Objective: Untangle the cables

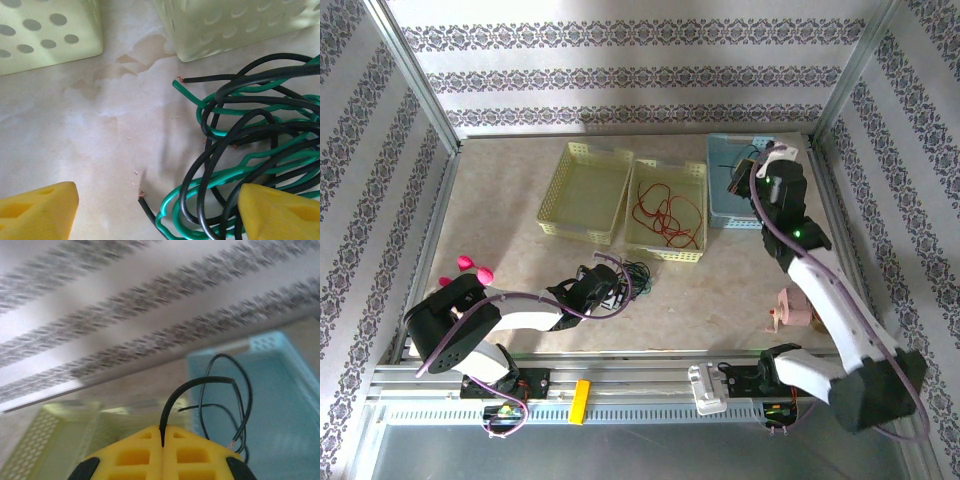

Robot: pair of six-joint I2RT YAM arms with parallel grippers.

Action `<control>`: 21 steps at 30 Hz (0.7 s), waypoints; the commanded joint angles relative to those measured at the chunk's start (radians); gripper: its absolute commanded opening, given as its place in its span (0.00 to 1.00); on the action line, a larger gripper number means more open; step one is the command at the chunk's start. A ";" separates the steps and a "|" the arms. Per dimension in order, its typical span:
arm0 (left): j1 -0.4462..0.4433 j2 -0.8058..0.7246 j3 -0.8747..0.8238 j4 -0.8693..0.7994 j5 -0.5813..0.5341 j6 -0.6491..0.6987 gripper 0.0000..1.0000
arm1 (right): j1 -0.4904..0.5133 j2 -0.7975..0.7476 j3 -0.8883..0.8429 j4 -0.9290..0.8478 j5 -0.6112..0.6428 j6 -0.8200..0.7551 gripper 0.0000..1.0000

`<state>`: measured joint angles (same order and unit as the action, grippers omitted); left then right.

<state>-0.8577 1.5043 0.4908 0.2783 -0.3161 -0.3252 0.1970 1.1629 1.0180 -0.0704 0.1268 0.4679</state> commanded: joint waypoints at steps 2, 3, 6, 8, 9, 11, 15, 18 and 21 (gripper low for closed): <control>-0.021 -0.026 0.011 -0.051 0.008 0.017 0.86 | -0.112 0.178 0.076 -0.020 -0.060 0.082 0.00; -0.021 -0.033 0.011 -0.054 0.007 0.015 0.86 | -0.127 0.218 0.093 -0.035 -0.067 0.091 0.00; -0.021 -0.059 0.006 -0.057 0.009 0.012 0.88 | -0.156 0.315 0.105 -0.046 -0.103 0.109 0.07; -0.021 -0.077 -0.001 -0.060 0.005 0.008 0.90 | -0.159 0.339 0.089 -0.045 -0.127 0.114 0.29; -0.020 -0.086 -0.004 -0.060 0.000 0.006 0.91 | -0.157 0.339 0.077 -0.046 -0.137 0.117 0.34; -0.021 -0.105 -0.015 -0.055 -0.011 -0.001 0.94 | -0.144 0.314 0.037 -0.036 -0.137 0.124 0.40; -0.020 -0.144 -0.043 -0.021 -0.032 -0.008 0.98 | -0.091 0.224 -0.041 -0.044 -0.067 0.083 0.44; -0.020 -0.165 -0.056 -0.003 -0.055 -0.019 0.99 | -0.007 0.138 -0.096 -0.068 -0.061 0.045 0.44; -0.020 -0.181 -0.072 0.017 -0.090 -0.044 0.99 | 0.125 0.084 -0.151 -0.081 -0.178 -0.017 0.44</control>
<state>-0.8581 1.3479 0.4362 0.2550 -0.3523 -0.3305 0.2340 1.2926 0.9066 -0.1322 0.0280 0.5240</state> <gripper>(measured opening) 0.988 0.438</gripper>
